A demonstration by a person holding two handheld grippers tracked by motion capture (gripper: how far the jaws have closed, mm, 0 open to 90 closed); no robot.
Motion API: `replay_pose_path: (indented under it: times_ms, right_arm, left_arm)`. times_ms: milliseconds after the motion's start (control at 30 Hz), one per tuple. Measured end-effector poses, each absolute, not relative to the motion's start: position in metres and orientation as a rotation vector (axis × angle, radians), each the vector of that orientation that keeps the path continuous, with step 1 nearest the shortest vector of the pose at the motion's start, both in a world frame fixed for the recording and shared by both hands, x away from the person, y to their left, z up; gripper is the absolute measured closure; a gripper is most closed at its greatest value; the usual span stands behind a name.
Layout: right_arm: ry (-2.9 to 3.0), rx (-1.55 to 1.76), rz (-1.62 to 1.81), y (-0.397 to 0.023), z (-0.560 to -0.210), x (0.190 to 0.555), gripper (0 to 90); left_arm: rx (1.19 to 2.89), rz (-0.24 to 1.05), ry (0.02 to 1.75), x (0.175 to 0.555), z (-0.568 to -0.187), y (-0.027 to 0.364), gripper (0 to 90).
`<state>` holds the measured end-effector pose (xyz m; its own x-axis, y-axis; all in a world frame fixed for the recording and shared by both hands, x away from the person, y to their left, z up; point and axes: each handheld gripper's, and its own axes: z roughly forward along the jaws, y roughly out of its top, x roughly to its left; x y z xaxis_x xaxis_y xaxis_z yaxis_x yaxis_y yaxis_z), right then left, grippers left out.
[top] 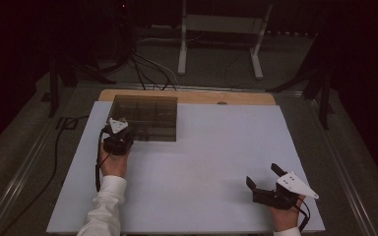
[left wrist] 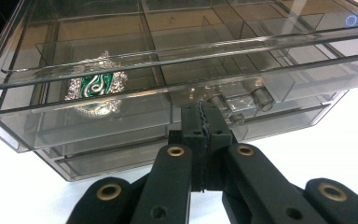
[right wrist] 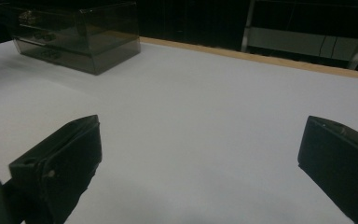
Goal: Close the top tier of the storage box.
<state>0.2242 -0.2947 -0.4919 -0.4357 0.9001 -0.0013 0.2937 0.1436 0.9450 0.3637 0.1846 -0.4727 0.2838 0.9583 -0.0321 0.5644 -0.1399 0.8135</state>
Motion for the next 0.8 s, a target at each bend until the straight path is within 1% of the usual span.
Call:
replay_pose_path:
  times_ms: [800]
  right_arm:
    - [1.819,1.147,1.301,-0.2953,-0.4916,0.2243,0.0]
  left_arm:
    - [1.802,0.676,1.388,0.3695,-0.4729,0.1833,90.0]
